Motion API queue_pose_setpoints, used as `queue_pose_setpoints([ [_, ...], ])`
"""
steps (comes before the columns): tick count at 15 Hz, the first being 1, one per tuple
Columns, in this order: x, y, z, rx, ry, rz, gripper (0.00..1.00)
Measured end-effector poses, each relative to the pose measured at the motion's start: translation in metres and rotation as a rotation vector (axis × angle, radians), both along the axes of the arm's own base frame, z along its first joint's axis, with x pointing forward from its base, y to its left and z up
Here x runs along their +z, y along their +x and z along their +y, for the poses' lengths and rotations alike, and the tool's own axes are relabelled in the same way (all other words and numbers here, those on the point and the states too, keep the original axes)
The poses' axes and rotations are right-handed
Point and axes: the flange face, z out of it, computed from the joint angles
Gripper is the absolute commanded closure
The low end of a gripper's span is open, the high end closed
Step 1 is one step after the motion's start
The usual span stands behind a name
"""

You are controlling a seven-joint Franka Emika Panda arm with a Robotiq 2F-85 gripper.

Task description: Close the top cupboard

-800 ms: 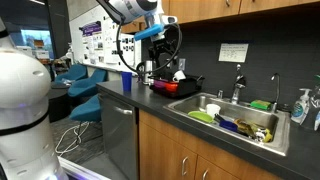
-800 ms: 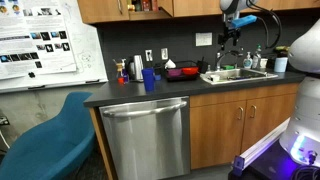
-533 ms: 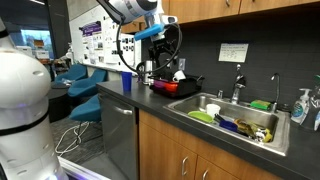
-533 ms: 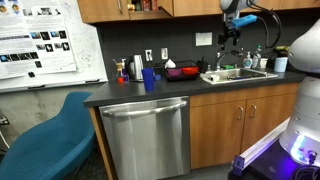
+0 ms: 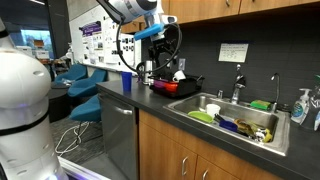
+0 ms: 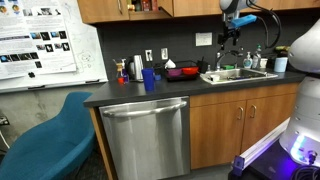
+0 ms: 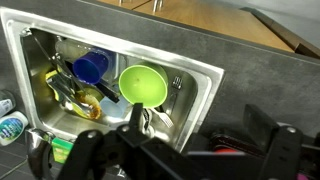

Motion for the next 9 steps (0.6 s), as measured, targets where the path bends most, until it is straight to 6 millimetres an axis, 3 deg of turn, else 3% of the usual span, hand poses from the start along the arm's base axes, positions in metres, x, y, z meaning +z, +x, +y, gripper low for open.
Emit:
queue_pose_setpoints([
  [4, 0.016, -0.002, 0.001, 0.007, -0.002, -0.059, 0.00],
  [9, 0.062, -0.012, 0.008, 0.040, 0.046, -0.276, 0.00],
])
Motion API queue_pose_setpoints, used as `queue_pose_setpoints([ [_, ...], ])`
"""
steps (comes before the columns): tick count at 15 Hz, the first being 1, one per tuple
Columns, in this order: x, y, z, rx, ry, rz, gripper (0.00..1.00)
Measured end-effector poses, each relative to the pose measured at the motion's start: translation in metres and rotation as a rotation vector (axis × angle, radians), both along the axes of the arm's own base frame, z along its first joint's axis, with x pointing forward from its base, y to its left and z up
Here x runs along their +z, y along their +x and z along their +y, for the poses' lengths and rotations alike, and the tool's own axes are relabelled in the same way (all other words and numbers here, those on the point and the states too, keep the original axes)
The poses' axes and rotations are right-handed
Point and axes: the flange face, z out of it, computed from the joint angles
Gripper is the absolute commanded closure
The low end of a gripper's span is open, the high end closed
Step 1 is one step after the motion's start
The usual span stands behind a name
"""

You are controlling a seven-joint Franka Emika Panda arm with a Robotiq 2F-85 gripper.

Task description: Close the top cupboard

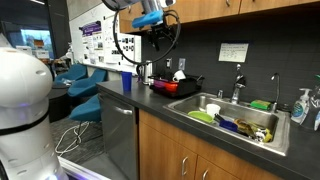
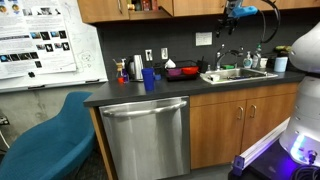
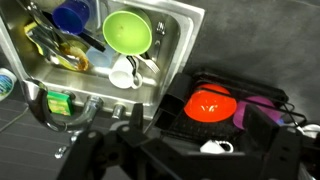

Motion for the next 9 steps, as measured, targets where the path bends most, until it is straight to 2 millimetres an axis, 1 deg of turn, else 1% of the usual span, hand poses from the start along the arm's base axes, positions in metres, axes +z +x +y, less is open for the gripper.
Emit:
queue_pose_setpoints([
  [3, 0.030, -0.011, 0.011, 0.070, 0.047, -0.139, 0.00],
  [5, 0.046, -0.017, 0.021, 0.121, 0.077, -0.228, 0.00],
  [7, 0.060, -0.019, 0.037, 0.180, 0.100, -0.315, 0.00],
  [9, 0.070, -0.017, 0.060, 0.255, 0.109, -0.386, 0.00],
])
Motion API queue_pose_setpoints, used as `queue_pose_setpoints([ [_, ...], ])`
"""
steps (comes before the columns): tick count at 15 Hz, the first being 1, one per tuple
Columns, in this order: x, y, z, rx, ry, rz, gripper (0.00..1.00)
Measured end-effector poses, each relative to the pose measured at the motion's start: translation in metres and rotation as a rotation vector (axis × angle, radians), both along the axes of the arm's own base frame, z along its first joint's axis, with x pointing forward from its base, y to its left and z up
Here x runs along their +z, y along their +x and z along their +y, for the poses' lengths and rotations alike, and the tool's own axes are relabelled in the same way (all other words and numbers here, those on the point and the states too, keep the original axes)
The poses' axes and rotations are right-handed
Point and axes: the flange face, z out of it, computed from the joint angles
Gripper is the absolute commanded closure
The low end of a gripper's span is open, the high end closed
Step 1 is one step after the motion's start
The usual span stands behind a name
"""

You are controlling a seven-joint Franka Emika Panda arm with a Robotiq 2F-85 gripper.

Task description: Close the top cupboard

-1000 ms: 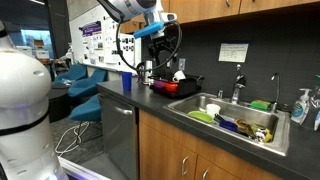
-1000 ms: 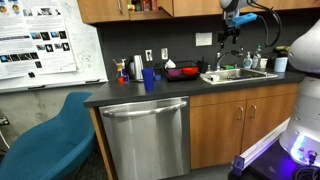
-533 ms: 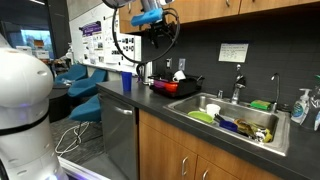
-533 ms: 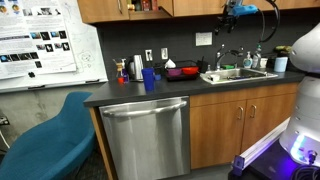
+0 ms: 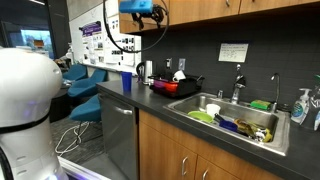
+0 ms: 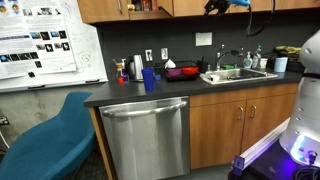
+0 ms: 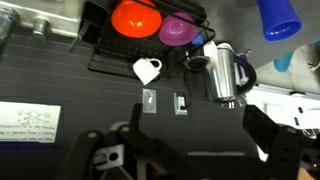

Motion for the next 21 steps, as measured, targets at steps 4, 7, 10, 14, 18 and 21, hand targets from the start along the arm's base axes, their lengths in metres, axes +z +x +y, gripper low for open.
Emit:
queue_pose_setpoints([
  [4, 0.007, 0.010, 0.065, 0.178, -0.032, -0.109, 0.00],
  [7, 0.007, 0.012, 0.106, 0.290, -0.087, -0.206, 0.00],
  [10, 0.009, 0.014, 0.120, 0.332, -0.106, -0.298, 0.00],
  [14, 0.009, 0.021, 0.121, 0.334, -0.108, -0.378, 0.00],
  [18, 0.005, 0.030, 0.126, 0.331, -0.128, -0.434, 0.00],
  [21, 0.010, 0.034, 0.131, 0.321, -0.145, -0.487, 0.00],
])
